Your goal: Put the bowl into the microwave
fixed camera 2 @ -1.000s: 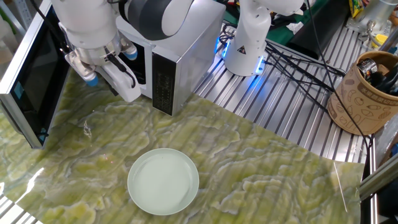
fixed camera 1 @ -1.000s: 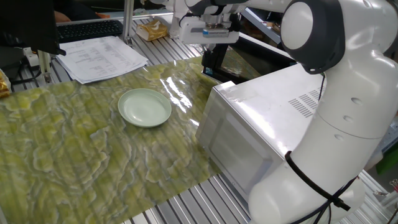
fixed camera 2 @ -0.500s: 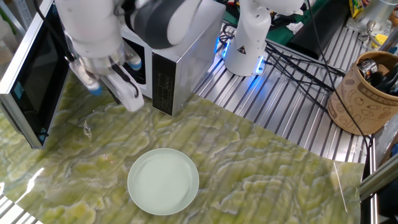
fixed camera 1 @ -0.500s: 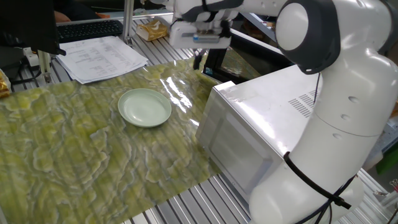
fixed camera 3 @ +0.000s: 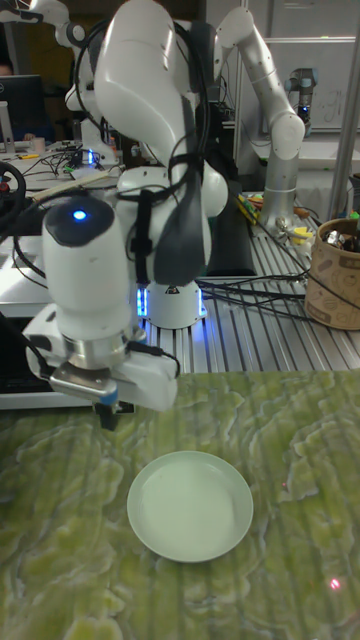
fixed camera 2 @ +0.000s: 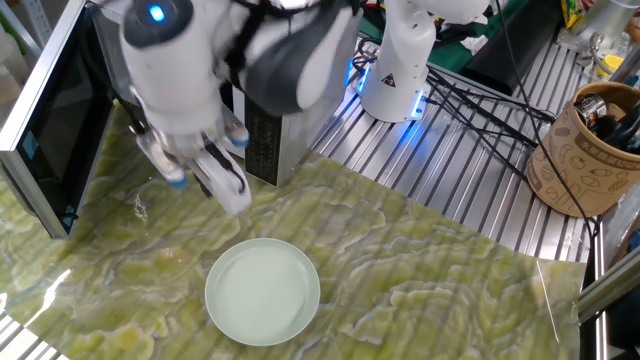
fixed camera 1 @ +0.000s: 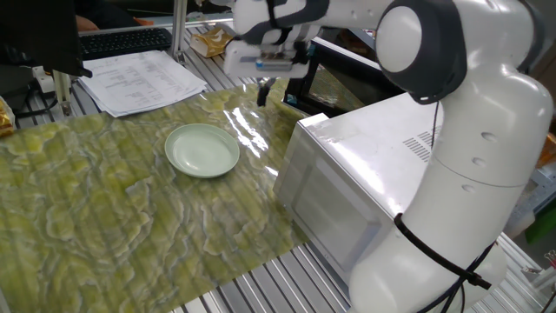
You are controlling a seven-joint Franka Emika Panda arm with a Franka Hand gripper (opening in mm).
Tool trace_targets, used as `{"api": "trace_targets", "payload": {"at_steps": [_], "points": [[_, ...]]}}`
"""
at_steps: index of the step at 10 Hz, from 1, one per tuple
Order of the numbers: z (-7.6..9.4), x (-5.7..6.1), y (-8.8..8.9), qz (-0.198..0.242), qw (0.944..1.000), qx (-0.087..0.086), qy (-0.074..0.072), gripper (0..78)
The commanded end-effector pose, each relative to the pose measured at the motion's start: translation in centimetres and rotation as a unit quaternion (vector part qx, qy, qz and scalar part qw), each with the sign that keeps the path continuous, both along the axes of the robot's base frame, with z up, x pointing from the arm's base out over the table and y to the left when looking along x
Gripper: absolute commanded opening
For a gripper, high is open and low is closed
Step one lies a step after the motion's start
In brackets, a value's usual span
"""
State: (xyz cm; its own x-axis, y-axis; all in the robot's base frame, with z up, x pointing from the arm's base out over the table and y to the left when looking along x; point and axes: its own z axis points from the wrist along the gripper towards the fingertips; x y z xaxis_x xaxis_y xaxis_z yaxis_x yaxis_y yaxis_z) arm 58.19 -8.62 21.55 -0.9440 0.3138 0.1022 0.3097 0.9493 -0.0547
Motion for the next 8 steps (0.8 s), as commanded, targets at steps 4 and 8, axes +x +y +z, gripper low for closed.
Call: {"api": "trace_targets", "payload": {"at_steps": [4,8], "points": [[-2.5,0.1,3.5,-0.022,0.9997,-0.004,-0.009,1.2],[-3.4,0.4,5.8,-0.032,0.9994,-0.007,-0.012,1.2]]}}
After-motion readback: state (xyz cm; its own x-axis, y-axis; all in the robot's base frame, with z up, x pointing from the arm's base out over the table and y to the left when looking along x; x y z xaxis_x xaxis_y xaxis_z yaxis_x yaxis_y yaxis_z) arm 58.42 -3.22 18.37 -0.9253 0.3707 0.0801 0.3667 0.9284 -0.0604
